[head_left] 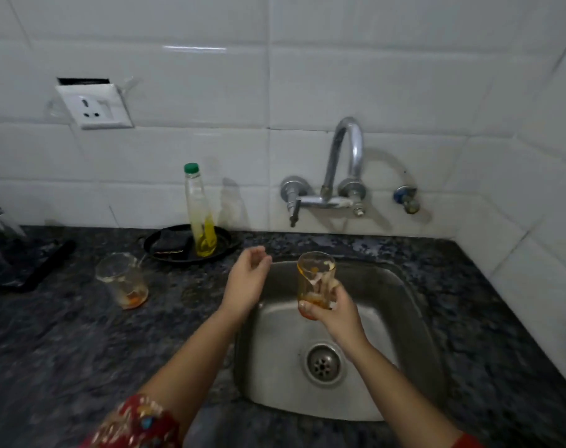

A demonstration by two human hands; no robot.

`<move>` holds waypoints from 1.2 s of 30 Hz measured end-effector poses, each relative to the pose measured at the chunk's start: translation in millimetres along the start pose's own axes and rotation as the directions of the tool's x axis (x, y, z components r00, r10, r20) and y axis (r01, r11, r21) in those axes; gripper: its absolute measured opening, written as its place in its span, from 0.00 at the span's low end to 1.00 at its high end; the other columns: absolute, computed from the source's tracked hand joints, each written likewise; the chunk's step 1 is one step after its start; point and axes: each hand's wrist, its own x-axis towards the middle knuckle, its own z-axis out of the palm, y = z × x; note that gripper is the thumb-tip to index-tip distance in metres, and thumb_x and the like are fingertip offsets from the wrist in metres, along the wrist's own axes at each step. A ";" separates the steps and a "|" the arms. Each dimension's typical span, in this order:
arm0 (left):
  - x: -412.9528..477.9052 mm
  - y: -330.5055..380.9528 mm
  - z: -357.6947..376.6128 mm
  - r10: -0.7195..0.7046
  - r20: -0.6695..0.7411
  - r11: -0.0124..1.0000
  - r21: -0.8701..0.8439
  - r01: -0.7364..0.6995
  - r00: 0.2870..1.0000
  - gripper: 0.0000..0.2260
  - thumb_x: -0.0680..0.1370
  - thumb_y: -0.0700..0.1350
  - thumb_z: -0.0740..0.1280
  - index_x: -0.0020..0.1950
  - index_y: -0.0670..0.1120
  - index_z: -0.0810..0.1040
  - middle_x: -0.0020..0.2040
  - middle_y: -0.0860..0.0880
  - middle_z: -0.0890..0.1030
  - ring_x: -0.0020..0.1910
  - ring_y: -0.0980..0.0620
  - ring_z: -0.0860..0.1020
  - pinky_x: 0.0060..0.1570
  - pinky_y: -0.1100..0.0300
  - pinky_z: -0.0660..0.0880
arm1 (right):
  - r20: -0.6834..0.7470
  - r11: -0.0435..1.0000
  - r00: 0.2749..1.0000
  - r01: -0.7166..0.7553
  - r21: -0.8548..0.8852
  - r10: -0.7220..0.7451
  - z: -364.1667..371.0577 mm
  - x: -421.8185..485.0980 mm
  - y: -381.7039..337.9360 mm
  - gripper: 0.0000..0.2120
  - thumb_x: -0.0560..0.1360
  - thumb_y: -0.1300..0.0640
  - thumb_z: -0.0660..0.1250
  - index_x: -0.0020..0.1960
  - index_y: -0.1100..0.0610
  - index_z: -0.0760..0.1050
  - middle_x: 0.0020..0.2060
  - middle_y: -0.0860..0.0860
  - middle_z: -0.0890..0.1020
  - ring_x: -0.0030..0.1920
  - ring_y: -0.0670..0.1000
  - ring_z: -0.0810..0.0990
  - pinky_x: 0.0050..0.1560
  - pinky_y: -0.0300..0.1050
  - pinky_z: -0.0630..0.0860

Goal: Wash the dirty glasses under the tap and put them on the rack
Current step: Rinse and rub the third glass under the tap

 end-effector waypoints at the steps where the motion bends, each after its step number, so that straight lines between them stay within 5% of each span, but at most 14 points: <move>1: 7.5 11.3 13.7 0.028 -0.019 0.998 0.050 -0.027 0.999 0.16 0.81 0.45 0.64 0.67 0.42 0.73 0.61 0.44 0.79 0.63 0.46 0.76 0.65 0.54 0.70 | -0.002 1.000 1.000 -0.002 -0.004 0.002 -12.1 3.3 2.8 0.18 0.67 0.66 0.76 0.50 0.51 0.74 0.44 0.44 0.81 0.42 0.35 0.81 0.40 0.27 0.74; 5: 36.4 59.7 56.1 0.045 -0.040 0.947 0.320 -0.030 0.998 0.27 0.82 0.58 0.54 0.74 0.40 0.66 0.69 0.39 0.73 0.68 0.41 0.71 0.64 0.51 0.66 | -0.015 1.000 1.000 -0.007 -0.016 0.007 -44.5 14.8 1.8 0.18 0.67 0.64 0.77 0.48 0.48 0.73 0.45 0.44 0.82 0.46 0.45 0.81 0.43 0.32 0.75; 8: 55.6 84.1 75.0 -0.014 -0.040 0.899 0.438 0.030 0.999 0.32 0.82 0.63 0.48 0.62 0.36 0.74 0.58 0.38 0.78 0.56 0.40 0.75 0.52 0.52 0.69 | -0.018 1.000 1.000 -0.005 -0.017 0.005 -57.9 19.2 -3.0 0.18 0.66 0.62 0.77 0.48 0.48 0.72 0.45 0.44 0.82 0.45 0.43 0.81 0.41 0.33 0.75; 15: 97.1 80.1 81.3 -0.052 -0.073 0.828 0.555 0.084 0.996 0.33 0.83 0.61 0.45 0.54 0.35 0.78 0.52 0.36 0.81 0.49 0.39 0.78 0.45 0.52 0.72 | -0.037 0.997 0.999 -0.037 -0.075 0.034 -68.2 27.4 4.0 0.19 0.65 0.60 0.78 0.47 0.48 0.73 0.45 0.46 0.83 0.47 0.47 0.83 0.44 0.39 0.78; 18: 95.3 83.5 79.7 -0.064 -0.058 0.812 0.577 0.086 0.996 0.26 0.85 0.53 0.46 0.65 0.36 0.72 0.56 0.35 0.80 0.53 0.39 0.78 0.49 0.51 0.74 | -0.035 0.991 0.999 -0.039 -0.130 0.035 -68.9 30.0 5.7 0.19 0.64 0.56 0.79 0.48 0.46 0.73 0.47 0.45 0.83 0.48 0.45 0.82 0.51 0.44 0.79; 21: 100.5 84.0 79.6 -0.123 -0.089 0.864 0.480 0.151 0.988 0.23 0.84 0.40 0.53 0.78 0.40 0.53 0.60 0.36 0.77 0.58 0.38 0.78 0.58 0.47 0.75 | -0.024 0.989 0.999 -0.050 -0.140 0.047 -65.2 29.1 4.2 0.20 0.64 0.54 0.78 0.51 0.46 0.72 0.48 0.45 0.82 0.49 0.44 0.82 0.52 0.44 0.78; 25: 101.6 77.6 74.9 -0.217 -0.087 0.969 0.098 0.225 0.972 0.21 0.85 0.48 0.49 0.70 0.37 0.68 0.41 0.39 0.78 0.42 0.41 0.81 0.49 0.48 0.80 | -0.001 0.993 0.999 -0.051 -0.105 0.051 -56.4 27.0 -1.0 0.20 0.66 0.57 0.77 0.53 0.48 0.72 0.49 0.45 0.82 0.49 0.44 0.81 0.47 0.35 0.76; 27: 102.7 76.6 72.6 -0.245 -0.050 0.969 -0.032 0.243 0.968 0.25 0.84 0.53 0.49 0.63 0.34 0.73 0.42 0.39 0.78 0.37 0.44 0.78 0.45 0.50 0.78 | 0.009 0.995 0.999 -0.046 -0.083 0.047 -53.1 27.3 -1.1 0.21 0.67 0.57 0.77 0.55 0.49 0.73 0.50 0.46 0.82 0.51 0.46 0.82 0.51 0.40 0.78; 30: 87.8 68.4 70.2 -0.269 0.043 0.963 0.024 0.268 0.962 0.26 0.83 0.61 0.46 0.56 0.41 0.72 0.43 0.42 0.78 0.43 0.46 0.77 0.53 0.49 0.73 | 0.021 0.998 0.999 -0.043 -0.050 0.044 -51.0 27.4 -6.1 0.21 0.67 0.59 0.76 0.56 0.50 0.72 0.51 0.47 0.82 0.51 0.45 0.81 0.54 0.41 0.77; 32: 67.7 46.5 71.5 -0.266 0.176 0.963 0.091 0.253 0.948 0.24 0.83 0.59 0.50 0.68 0.45 0.70 0.61 0.42 0.78 0.59 0.45 0.76 0.60 0.48 0.69 | 0.036 0.998 0.998 -0.054 -0.021 0.054 -49.3 29.3 -9.5 0.23 0.68 0.59 0.76 0.58 0.49 0.70 0.53 0.47 0.81 0.54 0.46 0.80 0.56 0.42 0.76; 34: 39.8 18.6 72.7 -0.263 0.460 0.963 0.181 0.200 0.848 0.25 0.78 0.48 0.62 0.75 0.52 0.63 0.70 0.47 0.73 0.67 0.46 0.72 0.57 0.48 0.73 | 0.076 0.996 0.994 -0.078 0.037 0.075 -48.0 30.7 -14.4 0.24 0.71 0.61 0.73 0.61 0.50 0.68 0.54 0.47 0.80 0.56 0.48 0.79 0.57 0.41 0.76; 36: 25.3 -1.8 75.1 -0.245 0.680 0.969 0.139 0.206 0.691 0.36 0.68 0.39 0.65 0.73 0.58 0.62 0.66 0.49 0.76 0.65 0.47 0.75 0.51 0.52 0.77 | 0.140 0.992 0.985 -0.110 0.060 0.101 -46.8 30.4 -21.5 0.26 0.73 0.62 0.71 0.66 0.52 0.64 0.56 0.49 0.79 0.58 0.48 0.78 0.55 0.37 0.75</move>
